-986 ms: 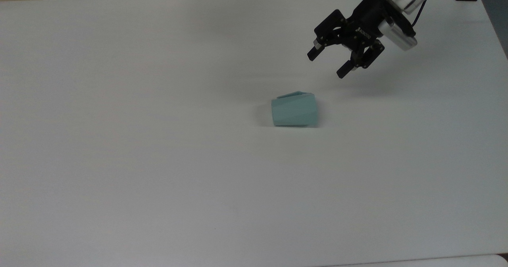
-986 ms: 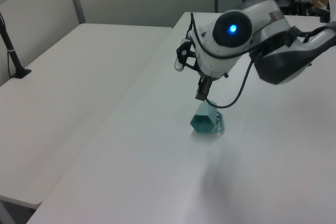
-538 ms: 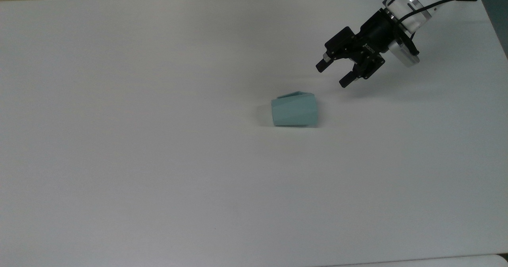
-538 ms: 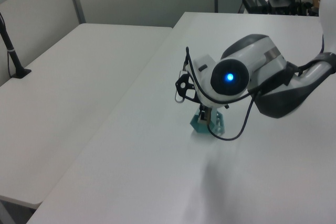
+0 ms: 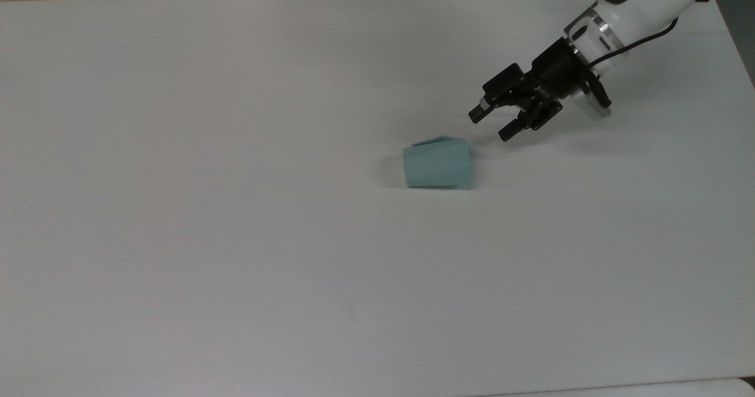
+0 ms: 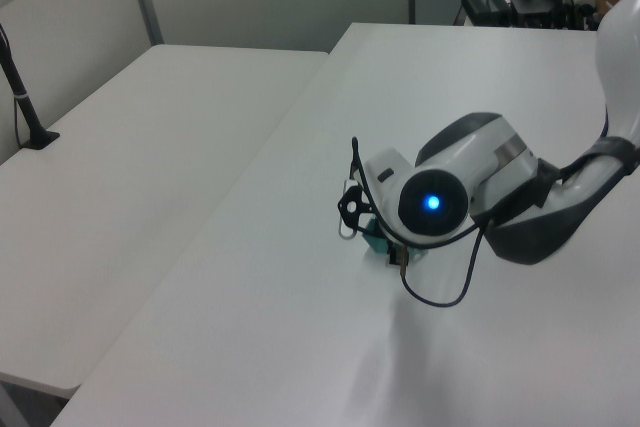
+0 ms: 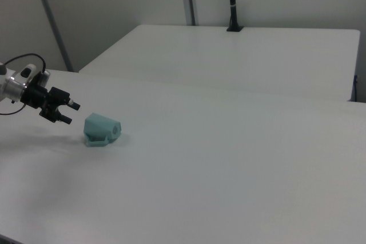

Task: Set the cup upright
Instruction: 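Move the open gripper down and over toward the teal cup's rim, then lower the gripper onto the cup rim and close on it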

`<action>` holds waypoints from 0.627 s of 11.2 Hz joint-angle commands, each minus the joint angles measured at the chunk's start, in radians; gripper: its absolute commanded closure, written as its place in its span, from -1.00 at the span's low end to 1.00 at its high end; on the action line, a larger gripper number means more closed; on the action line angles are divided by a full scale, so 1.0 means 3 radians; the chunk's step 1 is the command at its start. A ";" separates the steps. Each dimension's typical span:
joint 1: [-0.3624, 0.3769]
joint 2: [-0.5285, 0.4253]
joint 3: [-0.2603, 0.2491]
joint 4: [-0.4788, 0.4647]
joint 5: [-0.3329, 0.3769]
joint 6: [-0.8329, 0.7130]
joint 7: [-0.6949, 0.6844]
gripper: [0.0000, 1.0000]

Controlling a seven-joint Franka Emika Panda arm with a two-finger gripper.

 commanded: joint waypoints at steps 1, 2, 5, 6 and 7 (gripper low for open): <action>-0.0122 0.0102 0.0072 0.0097 -0.0090 0.0023 0.0026 -1.00; -0.0188 0.0107 0.0072 0.0097 -0.0146 0.0069 0.0026 -1.00; -0.0301 0.0178 0.0072 0.0062 -0.0412 0.0232 0.0016 -1.00; -0.0326 0.0214 0.0072 0.0051 -0.0443 0.0278 0.0016 -1.00; -0.0342 0.0225 0.0072 0.0011 -0.0473 0.0314 0.0016 -1.00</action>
